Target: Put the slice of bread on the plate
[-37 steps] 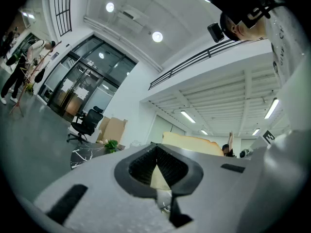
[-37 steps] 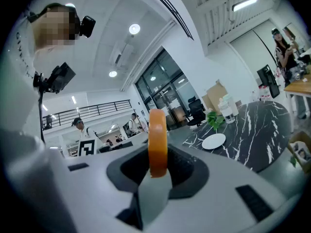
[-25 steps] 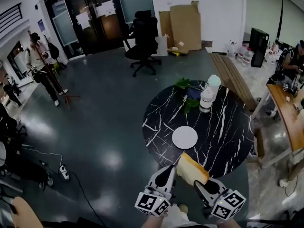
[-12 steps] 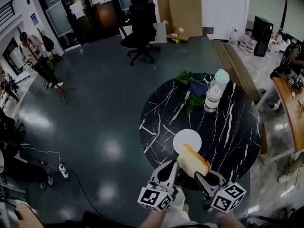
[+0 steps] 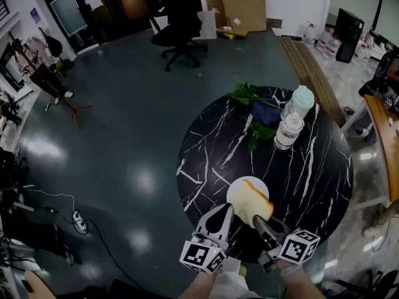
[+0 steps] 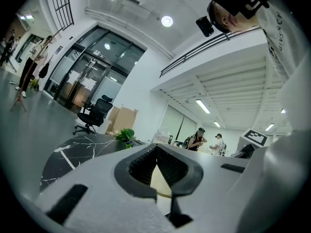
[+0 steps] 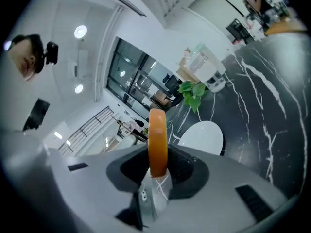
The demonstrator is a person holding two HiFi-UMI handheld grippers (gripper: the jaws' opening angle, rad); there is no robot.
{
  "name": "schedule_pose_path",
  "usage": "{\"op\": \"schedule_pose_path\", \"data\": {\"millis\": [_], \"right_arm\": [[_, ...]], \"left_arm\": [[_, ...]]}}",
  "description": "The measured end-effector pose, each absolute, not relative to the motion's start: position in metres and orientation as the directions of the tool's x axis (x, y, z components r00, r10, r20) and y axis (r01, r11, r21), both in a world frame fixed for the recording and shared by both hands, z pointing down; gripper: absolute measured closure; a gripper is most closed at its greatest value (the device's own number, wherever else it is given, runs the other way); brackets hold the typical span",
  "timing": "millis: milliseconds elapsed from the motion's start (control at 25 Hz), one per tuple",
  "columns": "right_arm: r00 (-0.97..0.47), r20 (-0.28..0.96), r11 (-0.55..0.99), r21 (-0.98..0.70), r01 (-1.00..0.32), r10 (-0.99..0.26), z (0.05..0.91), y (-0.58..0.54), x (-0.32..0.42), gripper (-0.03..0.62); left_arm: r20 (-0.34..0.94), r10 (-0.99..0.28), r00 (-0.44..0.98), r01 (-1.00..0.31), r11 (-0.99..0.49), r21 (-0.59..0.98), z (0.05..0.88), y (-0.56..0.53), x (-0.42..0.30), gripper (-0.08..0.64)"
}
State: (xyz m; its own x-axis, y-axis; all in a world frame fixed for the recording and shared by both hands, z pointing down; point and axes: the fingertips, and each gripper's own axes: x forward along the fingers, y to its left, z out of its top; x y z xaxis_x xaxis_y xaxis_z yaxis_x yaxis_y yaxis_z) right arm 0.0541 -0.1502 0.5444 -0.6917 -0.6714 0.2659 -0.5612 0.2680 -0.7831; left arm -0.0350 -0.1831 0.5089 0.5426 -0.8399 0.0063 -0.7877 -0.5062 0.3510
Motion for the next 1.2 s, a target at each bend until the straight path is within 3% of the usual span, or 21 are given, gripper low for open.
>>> {"op": "schedule_pose_path", "data": {"millis": [240,400,680,760,960,1200], "right_arm": [[-0.712,0.200,0.082,-0.937,-0.341,-0.674,0.574,-0.180,0.051,0.502],[-0.720,0.266,-0.012,-0.941,-0.337,-0.641,0.601,-0.184,0.056,0.502],[-0.711,0.358,-0.035,-0.904,-0.425,-0.606,0.619,-0.189,0.061,0.500],[-0.702,0.408,0.010,-0.861,-0.509,-0.584,0.619,-0.189,0.060,0.483],[-0.682,0.533,0.168,-0.713,-0.681,-0.500,0.618,-0.186,0.053,0.359],[-0.669,0.675,0.402,-0.545,-0.736,-0.310,0.615,-0.168,0.049,0.334]], "left_arm": [[0.031,-0.847,0.531,-0.789,-0.480,0.383,0.525,-0.192,-0.038,0.551],[0.045,-0.846,0.530,-0.789,-0.474,0.391,0.535,-0.191,-0.040,0.551],[0.047,-0.851,0.523,-0.788,-0.462,0.407,0.541,-0.194,-0.045,0.551],[0.046,-0.852,0.522,-0.787,-0.460,0.411,0.541,-0.195,-0.045,0.551],[0.040,-0.851,0.523,-0.780,-0.460,0.424,0.540,-0.195,-0.046,0.551],[0.027,-0.855,0.519,-0.775,-0.457,0.437,0.536,-0.198,-0.048,0.551]]}}
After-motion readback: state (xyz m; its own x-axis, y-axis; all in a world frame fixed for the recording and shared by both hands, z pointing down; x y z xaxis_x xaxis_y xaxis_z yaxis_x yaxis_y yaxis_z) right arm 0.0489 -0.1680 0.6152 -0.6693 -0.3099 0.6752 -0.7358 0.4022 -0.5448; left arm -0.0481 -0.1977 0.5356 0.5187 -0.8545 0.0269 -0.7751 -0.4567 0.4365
